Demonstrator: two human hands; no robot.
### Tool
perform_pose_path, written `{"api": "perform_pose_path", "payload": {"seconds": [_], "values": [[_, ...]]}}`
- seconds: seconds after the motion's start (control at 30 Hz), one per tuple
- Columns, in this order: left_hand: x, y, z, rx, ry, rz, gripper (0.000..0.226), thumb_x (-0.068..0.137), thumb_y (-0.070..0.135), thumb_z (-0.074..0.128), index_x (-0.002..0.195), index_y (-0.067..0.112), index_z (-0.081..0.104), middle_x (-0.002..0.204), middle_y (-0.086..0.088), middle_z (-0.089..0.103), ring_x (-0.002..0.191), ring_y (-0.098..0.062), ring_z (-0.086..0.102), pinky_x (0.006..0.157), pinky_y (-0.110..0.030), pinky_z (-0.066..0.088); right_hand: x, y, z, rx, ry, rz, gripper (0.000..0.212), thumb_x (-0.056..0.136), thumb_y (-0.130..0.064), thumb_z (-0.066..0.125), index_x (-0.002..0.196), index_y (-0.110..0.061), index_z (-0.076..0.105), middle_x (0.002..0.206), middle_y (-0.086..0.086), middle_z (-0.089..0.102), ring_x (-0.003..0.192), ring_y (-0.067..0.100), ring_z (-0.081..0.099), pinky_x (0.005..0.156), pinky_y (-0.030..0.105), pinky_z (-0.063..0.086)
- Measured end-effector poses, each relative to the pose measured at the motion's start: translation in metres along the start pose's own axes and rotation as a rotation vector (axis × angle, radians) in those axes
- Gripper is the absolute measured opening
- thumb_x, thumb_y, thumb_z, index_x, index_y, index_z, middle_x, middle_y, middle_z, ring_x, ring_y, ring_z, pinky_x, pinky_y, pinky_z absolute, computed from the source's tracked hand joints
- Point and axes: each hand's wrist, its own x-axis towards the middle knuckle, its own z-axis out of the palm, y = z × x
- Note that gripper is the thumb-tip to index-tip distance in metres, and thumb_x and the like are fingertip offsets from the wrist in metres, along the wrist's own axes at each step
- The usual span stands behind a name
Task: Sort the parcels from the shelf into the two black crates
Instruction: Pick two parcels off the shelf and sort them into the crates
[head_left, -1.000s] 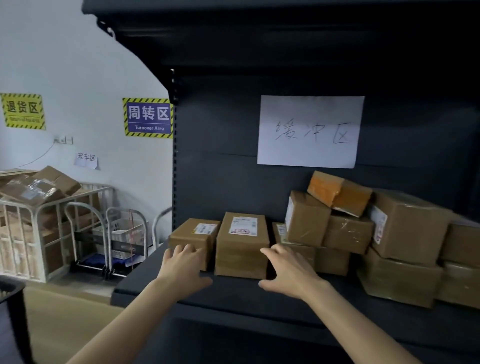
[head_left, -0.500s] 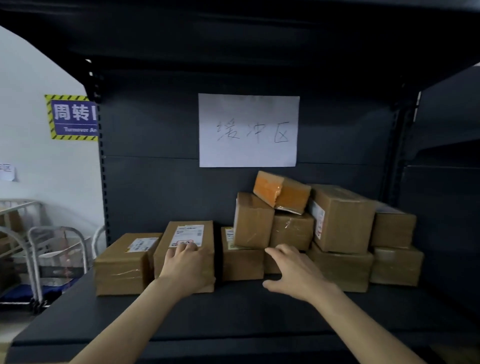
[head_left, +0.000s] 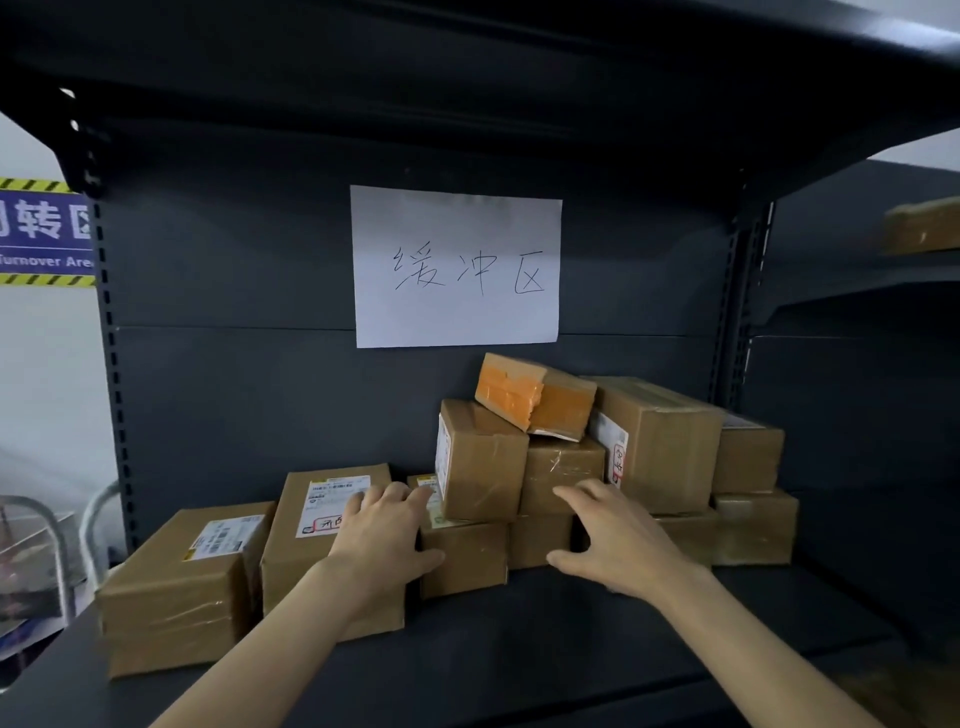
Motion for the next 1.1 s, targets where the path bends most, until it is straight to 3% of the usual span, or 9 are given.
{"api": "perform_pose_path", "payload": {"seconds": [0.5, 0.83, 0.97, 1.1], "values": [[0.029, -0.001, -0.019, -0.050, 0.108, -0.007, 0.073, 0.085, 0.051, 0.056, 0.145, 0.025, 0.024, 0.145, 0.000, 0.035, 0.136, -0.022, 0.029, 0.113, -0.036, 0.022, 0.026, 0.014, -0.041, -0.029, 0.106, 0.007, 0.072, 0.083, -0.051, 0.059, 0.143, -0.025, 0.028, 0.144, -0.003, 0.035, 0.130, 0.012, 0.036, 0.103, 0.030, 0.039], [0.060, 0.020, -0.045, -0.161, 0.152, -0.053, 0.079, 0.083, 0.060, 0.052, 0.146, 0.022, 0.023, 0.147, -0.003, 0.035, 0.136, -0.025, 0.031, 0.109, -0.038, 0.030, 0.085, 0.034, -0.085, 0.096, 0.235, 0.031, 0.075, 0.083, -0.062, 0.051, 0.144, -0.024, 0.029, 0.149, 0.002, 0.031, 0.135, 0.020, 0.033, 0.103, 0.042, 0.039], [0.071, 0.028, -0.047, -0.202, 0.132, -0.084, 0.083, 0.081, 0.063, 0.052, 0.146, 0.020, 0.023, 0.148, -0.004, 0.034, 0.136, -0.026, 0.029, 0.108, -0.039, 0.031, 0.118, 0.034, -0.093, 0.185, 0.199, 0.083, 0.079, 0.081, -0.068, 0.047, 0.144, -0.023, 0.029, 0.151, 0.007, 0.027, 0.138, 0.027, 0.030, 0.103, 0.044, 0.038], [0.079, 0.033, -0.049, -0.201, 0.123, -0.102, 0.084, 0.080, 0.063, 0.052, 0.145, 0.018, 0.025, 0.147, -0.005, 0.034, 0.136, -0.027, 0.028, 0.108, -0.039, 0.031, 0.146, 0.031, -0.088, 0.180, 0.059, 0.131, 0.085, 0.079, -0.074, 0.042, 0.143, -0.019, 0.032, 0.151, 0.010, 0.028, 0.137, 0.030, 0.031, 0.103, 0.045, 0.037]]}}
